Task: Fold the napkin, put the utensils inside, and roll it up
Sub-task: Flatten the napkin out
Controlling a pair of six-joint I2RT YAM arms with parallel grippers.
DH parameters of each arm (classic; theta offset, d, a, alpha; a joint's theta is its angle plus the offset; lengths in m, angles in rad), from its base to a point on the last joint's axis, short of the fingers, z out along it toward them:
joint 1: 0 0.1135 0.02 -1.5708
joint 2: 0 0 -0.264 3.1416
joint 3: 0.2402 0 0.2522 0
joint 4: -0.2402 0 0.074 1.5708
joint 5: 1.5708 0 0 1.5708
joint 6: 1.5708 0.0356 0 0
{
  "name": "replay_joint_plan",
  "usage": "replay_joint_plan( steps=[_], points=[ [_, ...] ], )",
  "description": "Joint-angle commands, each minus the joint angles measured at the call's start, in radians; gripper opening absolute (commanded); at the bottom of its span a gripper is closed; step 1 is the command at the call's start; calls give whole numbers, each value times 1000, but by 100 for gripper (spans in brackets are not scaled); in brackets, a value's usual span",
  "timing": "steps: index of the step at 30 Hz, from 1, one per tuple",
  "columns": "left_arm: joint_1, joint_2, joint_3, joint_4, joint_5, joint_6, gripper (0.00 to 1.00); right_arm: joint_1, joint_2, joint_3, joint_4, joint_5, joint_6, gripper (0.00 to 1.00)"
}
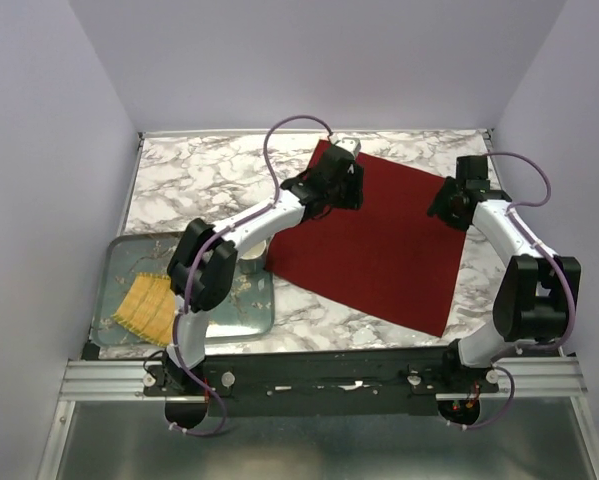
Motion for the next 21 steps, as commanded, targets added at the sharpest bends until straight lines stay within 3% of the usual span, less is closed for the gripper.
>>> replay_joint_plan(
  steps=[1,2,3,6,21],
  points=[
    [7,102,6,-122,-38,-8,53,-1,93,7,19,-123,98,62],
    [9,125,9,-131,-44,-10,53,-1,110,15,17,-125,105,61],
    [9,138,20,-137,-57,-14,51,-3,130,20,17,-125,111,53],
    [10,199,61,-151,-77,-20,49,-10,191,36,19,-125,125,41],
    [127,457,214,-97,80,-175,49,-61,392,182,2,-108,112,40]
  ],
)
